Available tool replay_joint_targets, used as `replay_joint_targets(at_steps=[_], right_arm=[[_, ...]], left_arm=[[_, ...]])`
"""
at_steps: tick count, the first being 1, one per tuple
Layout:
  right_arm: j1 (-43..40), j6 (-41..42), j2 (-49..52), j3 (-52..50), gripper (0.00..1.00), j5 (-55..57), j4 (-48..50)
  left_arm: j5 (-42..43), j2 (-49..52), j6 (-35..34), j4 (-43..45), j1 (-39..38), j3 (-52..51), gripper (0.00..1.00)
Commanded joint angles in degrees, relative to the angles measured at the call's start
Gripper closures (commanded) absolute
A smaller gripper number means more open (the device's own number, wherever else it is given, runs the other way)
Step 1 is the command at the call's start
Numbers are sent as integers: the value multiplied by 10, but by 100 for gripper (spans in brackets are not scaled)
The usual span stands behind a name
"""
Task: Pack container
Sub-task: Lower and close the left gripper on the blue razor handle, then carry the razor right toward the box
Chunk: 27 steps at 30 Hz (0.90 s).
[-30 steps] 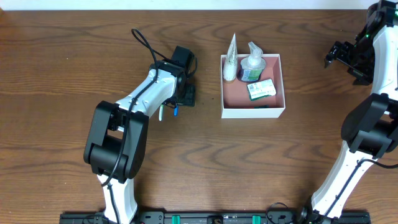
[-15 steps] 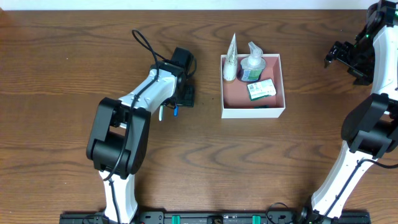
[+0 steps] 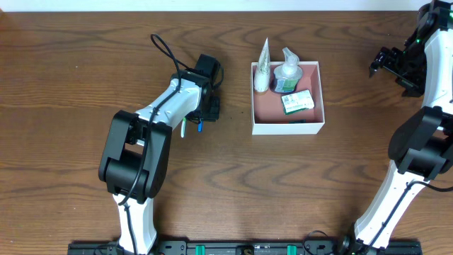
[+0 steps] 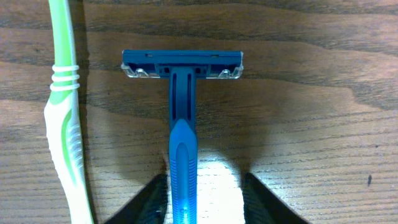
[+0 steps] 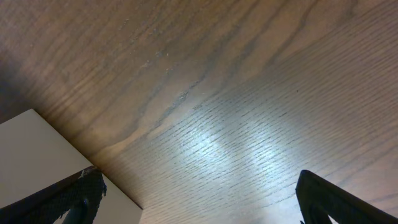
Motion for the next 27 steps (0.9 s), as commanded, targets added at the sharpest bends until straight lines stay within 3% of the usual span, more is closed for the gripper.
replay_joint_targets(at_steps=[1, 15, 27], right_arm=[[-1, 8, -8, -1, 1, -2, 0], [-1, 8, -8, -1, 1, -2, 0], [-1, 8, -8, -1, 1, -2, 0]], left_arm=[[-8, 6, -3, 0, 3, -6, 68], [-35, -4, -3, -2, 3, -1, 92], [-35, -84, -3, -15, 3, 18, 94]])
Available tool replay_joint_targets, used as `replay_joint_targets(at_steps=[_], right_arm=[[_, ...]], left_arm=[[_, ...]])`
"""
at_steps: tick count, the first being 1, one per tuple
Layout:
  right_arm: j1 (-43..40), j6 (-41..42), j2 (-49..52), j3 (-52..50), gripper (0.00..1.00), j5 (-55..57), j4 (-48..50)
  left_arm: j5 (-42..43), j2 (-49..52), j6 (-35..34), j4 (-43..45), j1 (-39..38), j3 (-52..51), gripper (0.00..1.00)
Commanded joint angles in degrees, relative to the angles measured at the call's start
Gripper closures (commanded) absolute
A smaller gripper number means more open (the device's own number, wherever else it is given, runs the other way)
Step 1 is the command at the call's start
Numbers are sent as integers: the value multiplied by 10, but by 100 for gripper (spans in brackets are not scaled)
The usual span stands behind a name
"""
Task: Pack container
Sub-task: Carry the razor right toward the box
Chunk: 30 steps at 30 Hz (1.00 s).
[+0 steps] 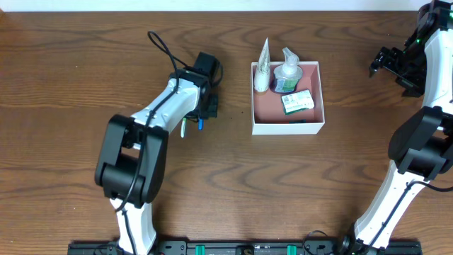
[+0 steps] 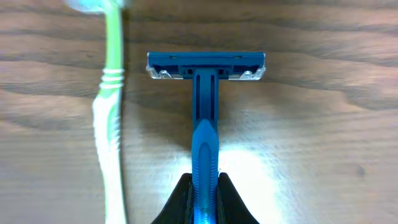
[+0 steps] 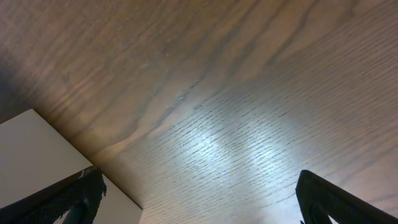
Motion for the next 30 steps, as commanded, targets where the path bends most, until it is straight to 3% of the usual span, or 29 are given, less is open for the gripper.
replay_joint_targets(at_steps=[1, 9, 15, 23, 30], right_arm=[[-1, 8, -8, -1, 1, -2, 0], [-1, 8, -8, -1, 1, -2, 0], [-1, 8, -8, -1, 1, -2, 0], [-1, 8, -8, -1, 1, -2, 0], [-2, 8, -8, -1, 1, -2, 0]], left_arm=[[-9, -63, 1, -4, 3, 20, 94], [16, -245, 12, 30, -17, 42, 94], [24, -327, 65, 93, -103, 42, 94], [24, -263, 94, 178, -234, 41, 94], [23, -160, 94, 237, -262, 41, 94]])
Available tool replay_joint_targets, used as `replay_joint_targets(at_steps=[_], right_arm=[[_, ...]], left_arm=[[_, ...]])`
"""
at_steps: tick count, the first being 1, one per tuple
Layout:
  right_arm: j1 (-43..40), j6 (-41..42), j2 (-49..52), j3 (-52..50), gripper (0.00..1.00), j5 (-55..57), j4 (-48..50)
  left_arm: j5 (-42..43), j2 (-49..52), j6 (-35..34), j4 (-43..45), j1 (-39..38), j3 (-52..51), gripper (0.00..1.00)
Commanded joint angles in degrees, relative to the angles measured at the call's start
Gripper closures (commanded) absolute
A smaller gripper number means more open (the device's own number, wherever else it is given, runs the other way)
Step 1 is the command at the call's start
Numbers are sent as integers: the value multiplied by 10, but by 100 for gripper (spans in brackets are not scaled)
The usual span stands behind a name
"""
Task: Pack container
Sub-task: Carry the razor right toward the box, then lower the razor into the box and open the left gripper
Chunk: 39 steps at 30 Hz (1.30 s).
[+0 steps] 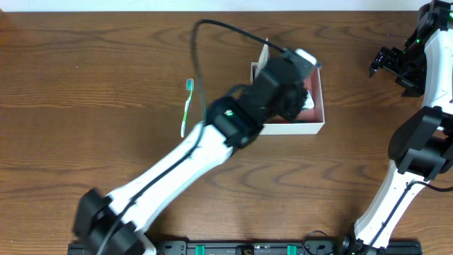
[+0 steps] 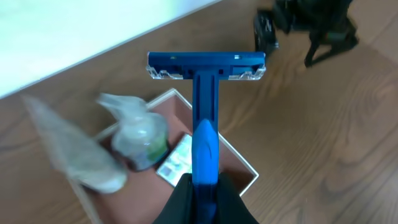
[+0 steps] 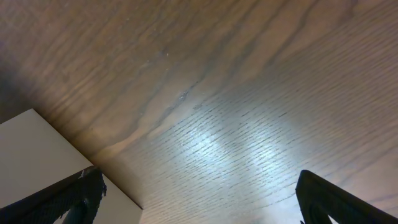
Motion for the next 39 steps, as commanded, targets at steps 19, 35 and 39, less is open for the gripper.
replay_joint_targets(at_steps=[19, 35, 39], right_arm=[[-1, 8, -8, -1, 1, -2, 0], [-1, 8, -8, -1, 1, -2, 0], [-1, 8, -8, -1, 1, -2, 0]], left_arm=[[-10, 173, 9, 19, 9, -1, 83], [-54, 80, 9, -30, 12, 0, 62], [-127, -16, 9, -111, 28, 0, 58]])
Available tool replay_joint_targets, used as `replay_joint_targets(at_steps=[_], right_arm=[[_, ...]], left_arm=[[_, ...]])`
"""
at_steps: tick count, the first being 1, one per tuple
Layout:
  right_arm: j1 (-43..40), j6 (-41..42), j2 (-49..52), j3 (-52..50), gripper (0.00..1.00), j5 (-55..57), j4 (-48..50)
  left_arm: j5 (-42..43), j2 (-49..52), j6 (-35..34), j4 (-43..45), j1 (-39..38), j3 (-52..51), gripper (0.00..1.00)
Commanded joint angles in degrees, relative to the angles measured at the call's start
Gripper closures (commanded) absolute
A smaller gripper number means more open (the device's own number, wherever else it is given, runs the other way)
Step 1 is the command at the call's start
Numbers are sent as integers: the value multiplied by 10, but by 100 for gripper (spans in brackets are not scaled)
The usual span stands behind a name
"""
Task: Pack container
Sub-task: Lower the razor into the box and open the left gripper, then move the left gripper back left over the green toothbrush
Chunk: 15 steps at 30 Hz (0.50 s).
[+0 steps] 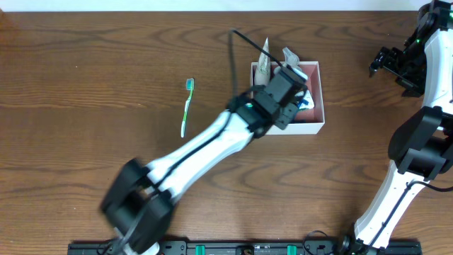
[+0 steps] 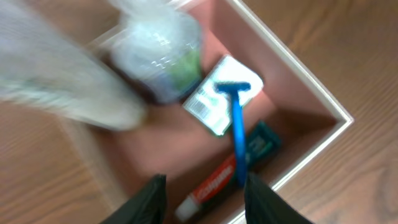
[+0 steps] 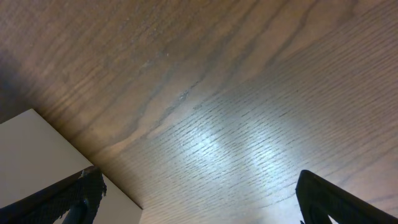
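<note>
The white box [image 1: 323,99] with a pink floor [image 2: 292,60] holds a clear bottle [image 2: 165,59], a white tube [image 2: 56,81], a green-and-white packet [image 2: 217,106] and a red toothpaste tube [image 2: 211,186]. A blue razor [image 2: 237,134] lies in the box, head on the packet, free of the fingers. My left gripper [image 2: 204,208] hangs open just above the box's front part [image 1: 287,95]. A green toothbrush [image 1: 186,106] lies on the table left of the box. My right gripper [image 3: 199,208] is open over bare wood at the far right [image 1: 393,64].
The table is dark wood. A dark green item [image 2: 264,142] lies in the box beside the razor. The left arm reaches diagonally from the front edge to the box. A pale board edge [image 3: 37,155] shows in the right wrist view.
My left gripper was shut on the blue razor, held high over the box. Now it is lower, open, and the razor lies inside the box. The right arm has not moved.
My left gripper stood open around the razor's handle beside the toothbrush on the table. Then it was shut on the handle. Then it held the razor above the box. Now the razor rests in the box and the toothbrush stays on the table.
</note>
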Motion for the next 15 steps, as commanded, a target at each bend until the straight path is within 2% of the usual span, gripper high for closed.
replay_joint_targets(at_steps=[1, 4, 8, 11, 15], right_arm=[[-1, 8, -8, -1, 1, -2, 0], [-1, 8, -8, -1, 1, -2, 0], [-1, 8, -8, -1, 1, -2, 0], [-1, 8, -8, -1, 1, -2, 0], [-1, 8, -8, -1, 1, -2, 0]], left_arm=[[-95, -108, 6, -51, 23, 5, 58], [-172, -144, 2, -136, 57, 5, 58], [-185, -146, -37, -218, 129, 2, 57], [-183, -134, -65, -237, 183, -12, 57], [-145, -113, -66, -215, 245, -39, 57]])
